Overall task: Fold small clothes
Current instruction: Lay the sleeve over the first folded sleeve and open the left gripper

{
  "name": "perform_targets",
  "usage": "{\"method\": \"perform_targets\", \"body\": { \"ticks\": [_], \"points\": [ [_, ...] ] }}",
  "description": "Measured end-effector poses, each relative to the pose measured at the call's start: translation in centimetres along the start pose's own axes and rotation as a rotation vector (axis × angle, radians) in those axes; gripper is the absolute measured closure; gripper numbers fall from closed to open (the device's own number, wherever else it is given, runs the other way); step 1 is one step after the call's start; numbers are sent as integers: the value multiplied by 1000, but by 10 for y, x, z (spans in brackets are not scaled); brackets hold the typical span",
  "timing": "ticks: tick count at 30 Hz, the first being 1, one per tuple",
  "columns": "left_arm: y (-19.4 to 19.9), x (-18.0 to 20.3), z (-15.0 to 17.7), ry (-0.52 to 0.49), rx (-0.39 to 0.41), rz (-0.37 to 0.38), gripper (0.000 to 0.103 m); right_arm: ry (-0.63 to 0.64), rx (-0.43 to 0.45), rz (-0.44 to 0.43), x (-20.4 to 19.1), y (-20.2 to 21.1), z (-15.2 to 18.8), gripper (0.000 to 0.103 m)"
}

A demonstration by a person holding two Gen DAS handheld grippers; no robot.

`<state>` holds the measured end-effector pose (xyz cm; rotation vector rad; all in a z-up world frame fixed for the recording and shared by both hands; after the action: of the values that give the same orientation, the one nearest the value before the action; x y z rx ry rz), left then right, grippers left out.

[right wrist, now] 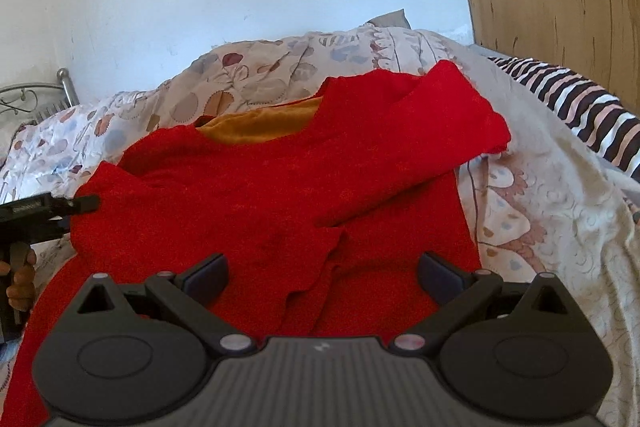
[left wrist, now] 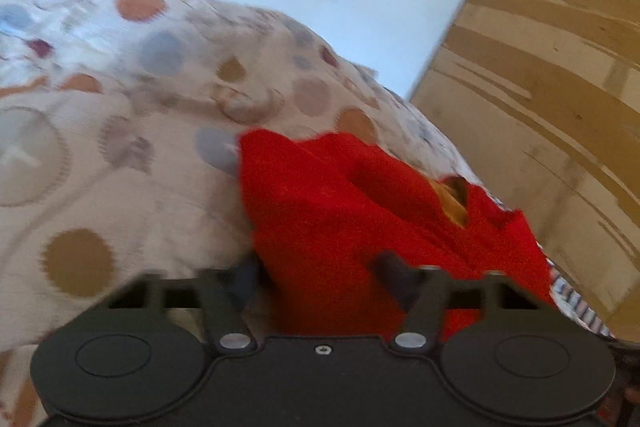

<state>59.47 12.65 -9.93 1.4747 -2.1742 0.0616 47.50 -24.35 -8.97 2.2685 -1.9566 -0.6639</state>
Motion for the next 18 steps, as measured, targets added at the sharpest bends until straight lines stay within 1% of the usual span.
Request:
{"method": "perform_targets", "body": {
  "ticks": [1, 2, 4, 5, 6, 7, 9, 11, 14, 15, 16, 17, 18],
  "points": [
    [-2, 0, 1, 0, -19, -19, 56, -2, -1, -1, 0, -1, 0, 0],
    [-3, 0, 0, 20, -39, -36, 58, -2, -1, -1, 0, 0, 0, 0],
    [-3, -4, -5, 129, -86, -70, 71, -2, -2, -1, 0, 0, 1, 0],
    [-3, -4, -9, 173, -107, -86, 74, -2, -2, -1, 1, -1, 1, 0],
    [-1, -3, -15, 201, -126, -106, 80, -3, -1, -1, 1, -1, 1, 0],
    [2, 1, -21, 208, -139, -127, 84, -3, -1, -2, 1, -1, 1, 0],
    [8, 13, -33, 182, -169, -175, 86, -3, -2, -2, 0, -1, 1, 0],
    [12, 26, -41, 147, -217, -253, 86, -6, -2, -3, 0, -1, 1, 0],
    [9, 34, -41, 69, -273, -324, 86, -9, -1, -5, 0, -2, 1, 0],
    [3, 29, -35, 88, -318, -340, 86, -11, 0, -6, 0, -2, 1, 0],
    [1, 20, -31, 131, -350, -351, 85, -13, 0, -7, 1, -2, 2, 0],
    [-1, 13, -27, 174, -359, -345, 85, -14, 0, -8, 1, -1, 1, 0],
    [-2, 9, -26, 199, -347, -322, 82, -15, 1, -9, 1, -1, 1, 0]
  ]
}}
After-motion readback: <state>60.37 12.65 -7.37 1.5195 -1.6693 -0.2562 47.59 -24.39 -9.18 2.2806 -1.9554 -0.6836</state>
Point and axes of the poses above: each gripper's, at about its wrist camera, not at the fingertips, and y roughly against the way its jaws point, x to its right, z to its underside, the point moved 6 cm from there along -y, roughly the way its jaws point, and after that the axes turned 12 degrees about x, right-handed, at the moved point
